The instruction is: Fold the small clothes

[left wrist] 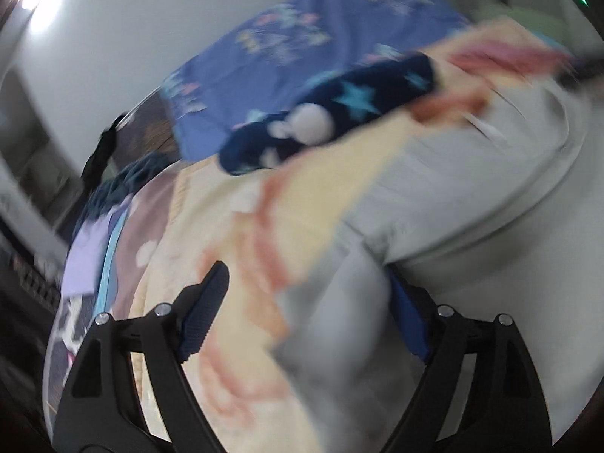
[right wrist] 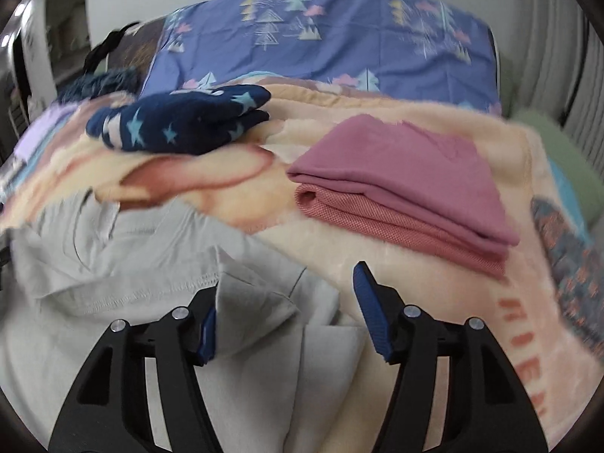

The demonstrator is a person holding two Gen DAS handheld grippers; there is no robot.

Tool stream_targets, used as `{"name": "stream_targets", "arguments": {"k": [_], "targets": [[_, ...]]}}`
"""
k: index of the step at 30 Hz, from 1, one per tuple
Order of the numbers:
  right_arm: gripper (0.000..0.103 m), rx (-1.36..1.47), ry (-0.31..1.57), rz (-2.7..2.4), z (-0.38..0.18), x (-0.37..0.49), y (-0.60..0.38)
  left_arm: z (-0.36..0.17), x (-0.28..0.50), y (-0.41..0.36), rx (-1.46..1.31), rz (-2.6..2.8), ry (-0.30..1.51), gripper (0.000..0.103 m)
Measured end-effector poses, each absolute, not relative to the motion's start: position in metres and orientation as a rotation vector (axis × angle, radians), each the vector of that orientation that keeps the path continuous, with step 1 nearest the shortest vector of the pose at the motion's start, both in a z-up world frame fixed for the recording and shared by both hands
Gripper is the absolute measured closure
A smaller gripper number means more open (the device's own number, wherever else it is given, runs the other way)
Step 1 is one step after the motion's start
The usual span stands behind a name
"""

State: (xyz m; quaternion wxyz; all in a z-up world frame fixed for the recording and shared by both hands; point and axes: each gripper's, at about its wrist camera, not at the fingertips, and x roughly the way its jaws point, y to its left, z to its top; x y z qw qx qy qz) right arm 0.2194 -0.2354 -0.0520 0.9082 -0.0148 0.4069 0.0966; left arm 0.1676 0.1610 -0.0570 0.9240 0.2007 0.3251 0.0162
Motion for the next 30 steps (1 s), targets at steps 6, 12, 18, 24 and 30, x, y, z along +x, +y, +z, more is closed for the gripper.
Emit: {"name": "stream_targets", "arguments": {"k": [6,12,18,24,30], "targets": [[0.041,0.192,0.868,0.286,-0.047,0.218,-0.266,-0.033,0.177,0.216,0.055,-0.005,0.669,0.019],[0.041,0.522,0.798,0.399,-0.032,0.213,-0.308,-0.062,0.169,0.225,-0.075,-0.181,0.786,0.019],[0.049,0.300,0.863,0.425,-0.040,0.211,-0.269,-0.093,0.181,0.224,-0.171,-0.216,0.875,0.054],[0.085,0.194,0.889,0.388,-0.056,0.229,-0.245,-0.093,0.188,0.236,-0.249,-0.200,0.838,0.083],[0.099,0.186,0.817,0.378,-0.041,0.223,-0.247,-0.075,0.178,0.235,-0.221,-0.208,0.748,0.094]]}}
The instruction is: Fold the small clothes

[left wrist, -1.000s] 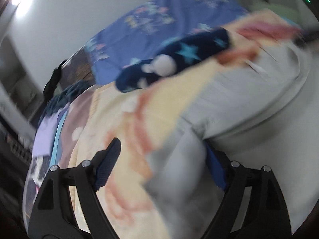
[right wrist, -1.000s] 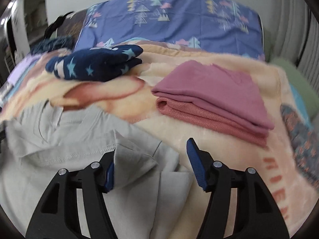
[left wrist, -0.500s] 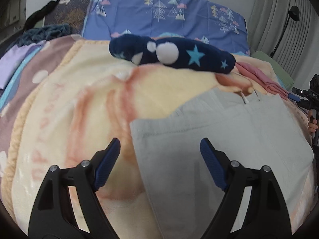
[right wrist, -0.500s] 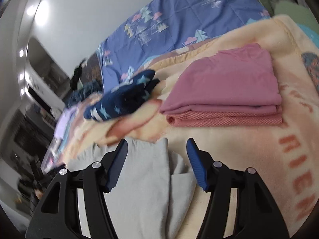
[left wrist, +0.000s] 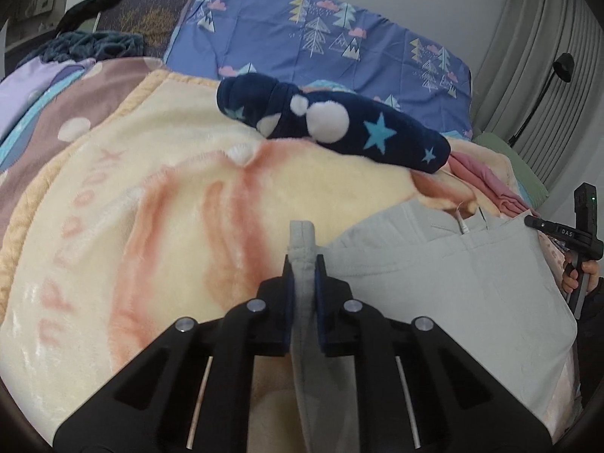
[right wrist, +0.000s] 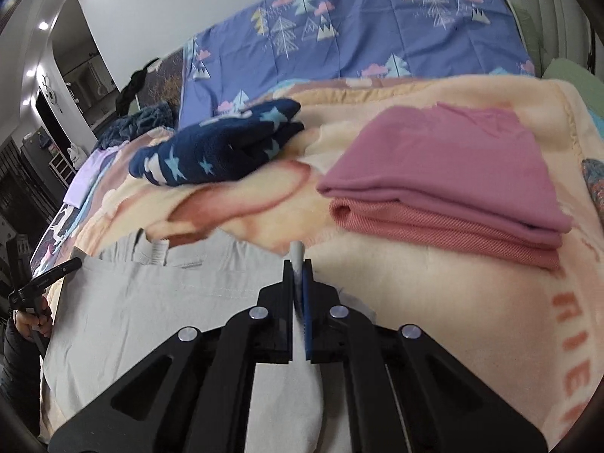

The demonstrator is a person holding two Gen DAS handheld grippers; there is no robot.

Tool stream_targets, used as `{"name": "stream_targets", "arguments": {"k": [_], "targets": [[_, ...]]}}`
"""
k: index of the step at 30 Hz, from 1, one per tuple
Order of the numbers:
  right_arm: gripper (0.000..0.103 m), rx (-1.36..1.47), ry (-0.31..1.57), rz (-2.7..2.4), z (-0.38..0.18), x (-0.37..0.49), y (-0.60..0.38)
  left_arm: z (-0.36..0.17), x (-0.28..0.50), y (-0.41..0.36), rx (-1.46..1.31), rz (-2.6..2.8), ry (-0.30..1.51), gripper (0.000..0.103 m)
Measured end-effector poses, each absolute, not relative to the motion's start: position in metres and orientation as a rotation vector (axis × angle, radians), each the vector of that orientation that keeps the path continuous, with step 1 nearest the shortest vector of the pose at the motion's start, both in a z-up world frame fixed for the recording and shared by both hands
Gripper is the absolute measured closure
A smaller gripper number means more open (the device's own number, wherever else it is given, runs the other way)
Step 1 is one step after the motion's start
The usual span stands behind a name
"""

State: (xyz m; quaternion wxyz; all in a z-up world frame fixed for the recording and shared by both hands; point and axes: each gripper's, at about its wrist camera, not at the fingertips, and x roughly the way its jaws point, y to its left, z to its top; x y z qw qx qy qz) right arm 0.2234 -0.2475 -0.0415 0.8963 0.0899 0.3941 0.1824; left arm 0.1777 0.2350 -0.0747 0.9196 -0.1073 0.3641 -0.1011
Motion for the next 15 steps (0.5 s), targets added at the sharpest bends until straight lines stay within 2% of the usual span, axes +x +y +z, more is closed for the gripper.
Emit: {"name": "stream_targets", "arguments": {"k": [9,15], "targets": [[0.100,0.264,0.675,0.353,0.004,0.199,-0.277,-0.019,0.167,0.216,-0.141,-0.240,0.580,0.098],[0.099,0.295,0.761,0.298,-0.023,0.233,-0.281,-0.028,0.205,0.213,-0.122,-0.192,0.624,0.098]]}}
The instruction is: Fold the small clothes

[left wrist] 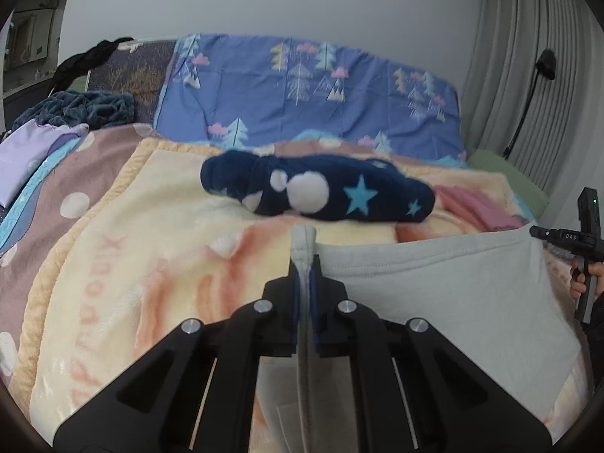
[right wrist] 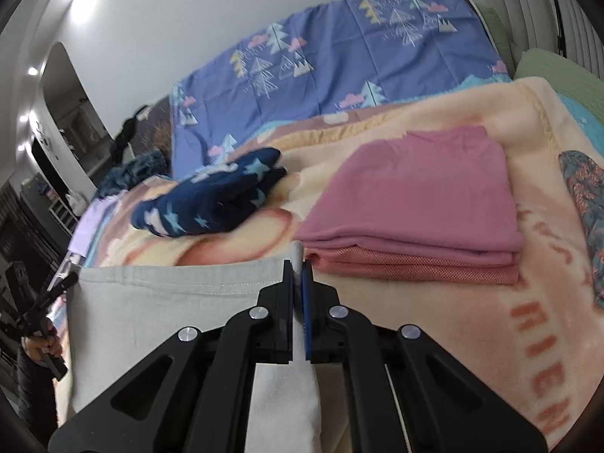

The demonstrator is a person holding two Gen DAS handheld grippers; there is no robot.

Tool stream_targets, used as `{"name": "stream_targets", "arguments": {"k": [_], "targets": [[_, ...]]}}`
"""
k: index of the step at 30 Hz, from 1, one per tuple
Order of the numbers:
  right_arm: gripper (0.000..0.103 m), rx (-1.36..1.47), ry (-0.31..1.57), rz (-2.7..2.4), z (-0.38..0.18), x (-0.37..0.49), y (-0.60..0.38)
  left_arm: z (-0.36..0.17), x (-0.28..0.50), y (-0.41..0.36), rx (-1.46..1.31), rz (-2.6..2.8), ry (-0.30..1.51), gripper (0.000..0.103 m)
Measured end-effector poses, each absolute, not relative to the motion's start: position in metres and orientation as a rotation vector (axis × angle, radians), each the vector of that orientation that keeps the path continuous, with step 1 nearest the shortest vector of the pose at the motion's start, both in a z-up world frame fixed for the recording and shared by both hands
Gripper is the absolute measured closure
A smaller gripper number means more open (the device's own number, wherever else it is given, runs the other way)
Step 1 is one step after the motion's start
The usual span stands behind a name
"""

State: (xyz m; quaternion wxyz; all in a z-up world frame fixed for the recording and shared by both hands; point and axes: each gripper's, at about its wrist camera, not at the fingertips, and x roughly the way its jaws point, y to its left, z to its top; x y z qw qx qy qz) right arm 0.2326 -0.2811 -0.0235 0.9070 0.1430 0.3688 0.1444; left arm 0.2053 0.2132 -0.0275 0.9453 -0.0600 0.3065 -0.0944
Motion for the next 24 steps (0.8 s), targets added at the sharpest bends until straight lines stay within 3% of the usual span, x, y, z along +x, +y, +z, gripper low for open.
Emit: {"name": "stream_targets", "arguments": {"k": [5,7,9,15,17,20,21,24], "targets": [[0.096,0.275,0.875,0.202,-0.067,0.259,-0.273,-0.078,0.244,0.203,-0.054,-0.136,0.798,0.091],[0.095,0.289,0.893,0.191,-0.074,0.258,-0.276,-0.085,0.241,0.206,-0.049,-0.110,0.812,0.071],[0.095,0.295,0.871,0.191,-0.067,0.247,-0.284,-0.078,0.227,0.212,-0.067,-0.106,0.771,0.062],[0.093,0.309,0.850,0.234,-0.054,0.193,-0.316,-0.039,0.159,0.206,-0.052,-0.183,0.684,0.058],[0.093,0.331,0.872,0.251,-0.059,0.185,-0.324,-0.026,0.137,0.178,-0.002,-0.247,0.666,0.056],[0.089,0.415,0.911,0.277,-0.071,0.185,-0.331,-0.012,0.097,0.093,0.107,-0.426,0.640,0.031],[0.079,0.464,0.923,0.313,-0.075,0.189,-0.331,-0.012,0.084,0.062,0.155,-0.485,0.634,0.025],[0.074,0.546,0.932,0.363,-0.081,0.199,-0.331,-0.027,0.043,-0.039,0.346,-0.658,0.611,0.022]]}}
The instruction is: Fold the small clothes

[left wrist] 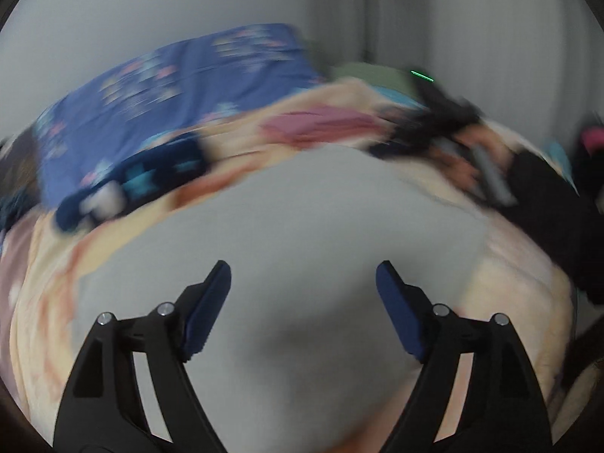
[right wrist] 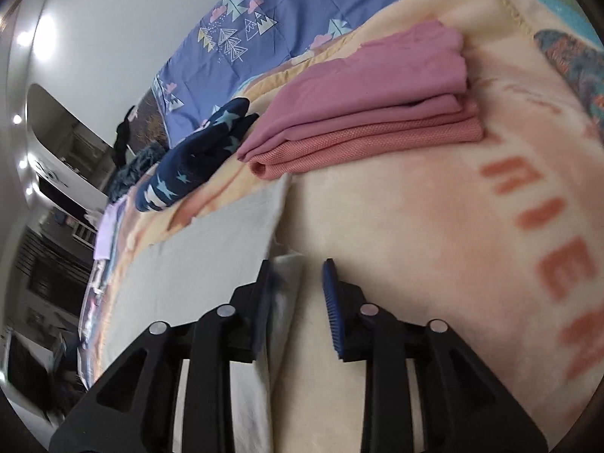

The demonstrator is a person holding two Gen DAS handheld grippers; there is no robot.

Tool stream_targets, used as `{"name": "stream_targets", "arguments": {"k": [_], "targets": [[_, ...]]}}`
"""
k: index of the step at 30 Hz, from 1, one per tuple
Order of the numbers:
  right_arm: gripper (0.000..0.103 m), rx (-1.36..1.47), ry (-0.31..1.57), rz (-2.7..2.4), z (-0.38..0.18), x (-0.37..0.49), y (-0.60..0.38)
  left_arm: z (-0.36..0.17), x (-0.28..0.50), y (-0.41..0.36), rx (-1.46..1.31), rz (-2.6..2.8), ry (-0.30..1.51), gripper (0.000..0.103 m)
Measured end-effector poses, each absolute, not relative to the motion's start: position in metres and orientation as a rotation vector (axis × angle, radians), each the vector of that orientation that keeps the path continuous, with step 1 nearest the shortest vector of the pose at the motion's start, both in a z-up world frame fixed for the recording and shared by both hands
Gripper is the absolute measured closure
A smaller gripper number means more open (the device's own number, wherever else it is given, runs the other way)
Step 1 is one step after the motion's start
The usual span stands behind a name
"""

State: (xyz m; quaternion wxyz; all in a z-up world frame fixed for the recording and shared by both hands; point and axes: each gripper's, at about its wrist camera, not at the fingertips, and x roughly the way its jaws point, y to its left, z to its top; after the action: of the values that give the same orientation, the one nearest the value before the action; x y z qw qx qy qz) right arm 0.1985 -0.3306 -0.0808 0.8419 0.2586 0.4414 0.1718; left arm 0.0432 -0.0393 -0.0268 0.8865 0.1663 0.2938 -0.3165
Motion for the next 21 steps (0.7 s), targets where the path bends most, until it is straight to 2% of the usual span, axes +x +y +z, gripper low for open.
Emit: {"name": "stream_targets", "arguments": {"k": [6,10,12,14,15,16,17,18,19,21], "targets": [[0.074,0.613,0.905,0.444,-0.090,0.191,-0.343,-0.082,0.013,-0.174,0.646,-0.740,0.627,0.021],[0.068,0.601,0.889,0.491,-0.090,0.186,-0.342,-0.095,0.004,-0.208,0.791,-0.708,0.562,0.021],[0.060,0.584,0.884,0.521,-0.089,0.186,-0.338,-0.095,0.008,-0.215,0.791,-0.681,0.570,0.020],[0.060,0.585,0.880,0.544,-0.088,0.185,-0.337,-0.093,0.011,-0.221,0.780,-0.657,0.573,0.022],[0.060,0.592,0.880,0.550,-0.088,0.185,-0.338,-0.092,0.013,-0.223,0.777,-0.653,0.574,0.029],[0.060,0.599,0.881,0.552,-0.088,0.185,-0.338,-0.091,0.015,-0.225,0.772,-0.658,0.581,0.048],[0.060,0.605,0.881,0.553,-0.088,0.187,-0.338,-0.090,0.018,-0.225,0.760,-0.672,0.598,0.063],[0.060,0.602,0.881,0.553,-0.088,0.187,-0.338,-0.086,0.019,-0.224,0.733,-0.687,0.621,0.089],[0.059,0.596,0.880,0.554,-0.088,0.187,-0.336,-0.078,0.019,-0.222,0.692,-0.692,0.633,0.094],[0.059,0.588,0.879,0.562,-0.088,0.187,-0.334,-0.058,0.018,-0.209,0.567,-0.716,0.654,0.095]]}}
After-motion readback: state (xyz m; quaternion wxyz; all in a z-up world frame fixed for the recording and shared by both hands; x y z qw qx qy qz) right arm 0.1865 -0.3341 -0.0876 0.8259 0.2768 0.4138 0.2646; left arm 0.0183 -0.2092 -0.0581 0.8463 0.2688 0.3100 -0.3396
